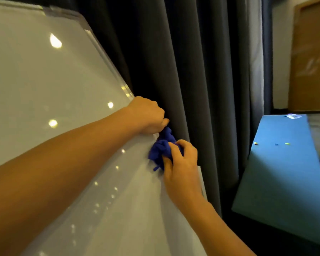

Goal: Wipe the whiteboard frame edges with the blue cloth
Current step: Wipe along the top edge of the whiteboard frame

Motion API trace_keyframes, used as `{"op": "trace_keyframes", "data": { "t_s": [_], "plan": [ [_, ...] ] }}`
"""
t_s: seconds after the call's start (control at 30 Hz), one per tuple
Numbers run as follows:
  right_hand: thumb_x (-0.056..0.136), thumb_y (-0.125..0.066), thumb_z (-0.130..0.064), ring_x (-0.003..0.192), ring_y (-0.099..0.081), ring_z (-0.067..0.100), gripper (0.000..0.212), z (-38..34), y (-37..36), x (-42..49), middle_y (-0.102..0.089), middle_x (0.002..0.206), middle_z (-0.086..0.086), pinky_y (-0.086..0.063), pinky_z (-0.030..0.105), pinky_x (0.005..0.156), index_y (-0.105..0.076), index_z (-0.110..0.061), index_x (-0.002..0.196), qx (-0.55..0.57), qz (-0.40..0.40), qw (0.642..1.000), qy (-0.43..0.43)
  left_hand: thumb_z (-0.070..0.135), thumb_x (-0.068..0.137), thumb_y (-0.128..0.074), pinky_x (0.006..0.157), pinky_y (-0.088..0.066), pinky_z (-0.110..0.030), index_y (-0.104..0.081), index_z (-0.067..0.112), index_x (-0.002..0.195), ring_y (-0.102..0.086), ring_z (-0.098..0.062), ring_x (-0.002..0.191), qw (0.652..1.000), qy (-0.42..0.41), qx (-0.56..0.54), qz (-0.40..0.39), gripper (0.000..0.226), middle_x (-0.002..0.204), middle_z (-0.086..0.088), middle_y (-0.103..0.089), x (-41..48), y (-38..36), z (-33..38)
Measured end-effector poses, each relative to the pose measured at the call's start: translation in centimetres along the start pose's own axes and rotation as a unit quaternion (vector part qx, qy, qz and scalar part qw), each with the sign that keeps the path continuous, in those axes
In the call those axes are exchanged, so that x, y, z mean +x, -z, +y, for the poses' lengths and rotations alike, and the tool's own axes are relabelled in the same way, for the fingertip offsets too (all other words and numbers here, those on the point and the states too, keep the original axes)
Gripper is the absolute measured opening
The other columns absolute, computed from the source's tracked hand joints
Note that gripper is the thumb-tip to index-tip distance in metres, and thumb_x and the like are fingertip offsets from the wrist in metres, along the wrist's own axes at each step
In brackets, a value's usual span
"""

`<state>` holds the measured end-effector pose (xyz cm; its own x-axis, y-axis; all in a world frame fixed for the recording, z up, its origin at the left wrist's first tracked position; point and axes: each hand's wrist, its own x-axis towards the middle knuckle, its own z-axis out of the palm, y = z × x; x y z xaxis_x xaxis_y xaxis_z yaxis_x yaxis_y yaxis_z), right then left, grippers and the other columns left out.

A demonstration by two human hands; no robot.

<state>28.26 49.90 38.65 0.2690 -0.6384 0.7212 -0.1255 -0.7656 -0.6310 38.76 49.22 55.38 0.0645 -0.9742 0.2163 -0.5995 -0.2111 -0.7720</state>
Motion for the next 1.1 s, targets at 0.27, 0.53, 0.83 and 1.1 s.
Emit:
{"op": "trace_keyframes", "data": {
  "t_s": [0.27,0.53,0.83,1.1],
  "plan": [
    [0.097,-0.052,-0.02,0.097,-0.051,0.027,0.018,12.8,2.8,-15.5,-0.058,0.114,0.015,-0.046,0.041,0.087,-0.062,-0.005,0.102,-0.046,0.013,0.927,-0.371,0.035,0.1,-0.034,0.054,-0.03,-0.033,-0.067,0.02,0.092,-0.057,-0.023,0.068,0.989,-0.136,0.046,-0.036,0.037,0.075,-0.003,-0.062,-2.1,-3.7,11.2],
    [0.085,-0.064,-0.033,0.089,-0.047,0.003,0.02,6.6,0.1,-9.9,-0.043,0.102,-0.01,-0.04,0.006,0.078,-0.061,-0.023,0.101,0.051,0.099,0.967,-0.229,0.039,0.093,-0.033,0.055,-0.031,-0.032,-0.066,0.023,0.084,-0.06,-0.025,0.068,0.99,-0.125,0.047,0.046,0.038,0.081,-0.004,-0.067,-2.1,-4.3,11.9],
    [0.092,-0.06,-0.021,0.077,-0.054,0.013,0.014,19.2,4.0,-27.6,-0.054,0.104,0.008,-0.042,0.023,0.061,-0.056,-0.008,0.097,0.013,0.122,0.793,-0.596,0.041,0.095,-0.031,0.049,-0.026,-0.029,-0.058,0.018,0.069,-0.041,-0.018,0.047,0.996,-0.081,0.003,0.049,0.044,0.057,-0.004,-0.05,-2.9,-4.9,11.8],
    [0.085,-0.067,-0.009,0.096,-0.052,0.005,0.025,13.7,2.2,-20.5,-0.048,0.108,-0.008,-0.048,0.016,0.085,-0.06,-0.026,0.102,0.067,0.058,0.956,-0.279,0.043,0.095,-0.031,0.046,-0.022,-0.027,-0.057,0.017,0.066,-0.045,-0.017,0.048,0.995,-0.081,0.009,0.056,0.047,0.058,-0.004,-0.053,-2.3,-4.9,12.1]
  ]
}}
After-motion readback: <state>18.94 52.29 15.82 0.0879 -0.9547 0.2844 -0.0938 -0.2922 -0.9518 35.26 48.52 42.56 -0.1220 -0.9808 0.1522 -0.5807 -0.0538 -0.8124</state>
